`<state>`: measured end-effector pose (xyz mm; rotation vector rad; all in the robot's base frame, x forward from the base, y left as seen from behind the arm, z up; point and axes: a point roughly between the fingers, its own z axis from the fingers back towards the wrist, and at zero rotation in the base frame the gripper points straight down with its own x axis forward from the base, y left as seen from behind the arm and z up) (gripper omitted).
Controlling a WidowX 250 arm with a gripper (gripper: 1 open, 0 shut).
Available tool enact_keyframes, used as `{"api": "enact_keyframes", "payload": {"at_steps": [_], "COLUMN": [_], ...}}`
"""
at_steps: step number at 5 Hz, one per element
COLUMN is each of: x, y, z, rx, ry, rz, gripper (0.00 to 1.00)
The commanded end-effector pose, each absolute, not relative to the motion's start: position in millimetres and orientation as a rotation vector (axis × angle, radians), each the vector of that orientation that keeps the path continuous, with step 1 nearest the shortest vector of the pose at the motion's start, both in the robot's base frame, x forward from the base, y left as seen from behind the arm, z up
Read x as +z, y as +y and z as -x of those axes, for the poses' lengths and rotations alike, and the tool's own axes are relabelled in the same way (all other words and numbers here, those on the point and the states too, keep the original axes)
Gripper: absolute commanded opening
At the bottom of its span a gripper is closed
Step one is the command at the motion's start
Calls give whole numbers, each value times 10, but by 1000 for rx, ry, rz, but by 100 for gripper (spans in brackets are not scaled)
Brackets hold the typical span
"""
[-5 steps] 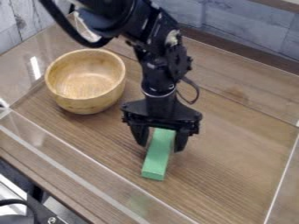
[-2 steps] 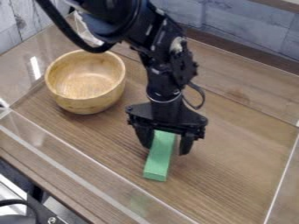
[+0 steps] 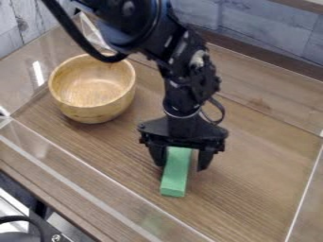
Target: Put green object into wooden bowl
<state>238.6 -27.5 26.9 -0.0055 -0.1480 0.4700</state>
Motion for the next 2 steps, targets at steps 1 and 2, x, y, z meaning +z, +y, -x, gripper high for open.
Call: {"api": "enact_keyframes", "payload": {"at_steps": [1,2], "x": [289,259], "y": [-207,-119], "z": [-2468,-2497], "rx": [418,378], "ry": [-178,-176], "rz": [15,17], "gripper": [100,100]}}
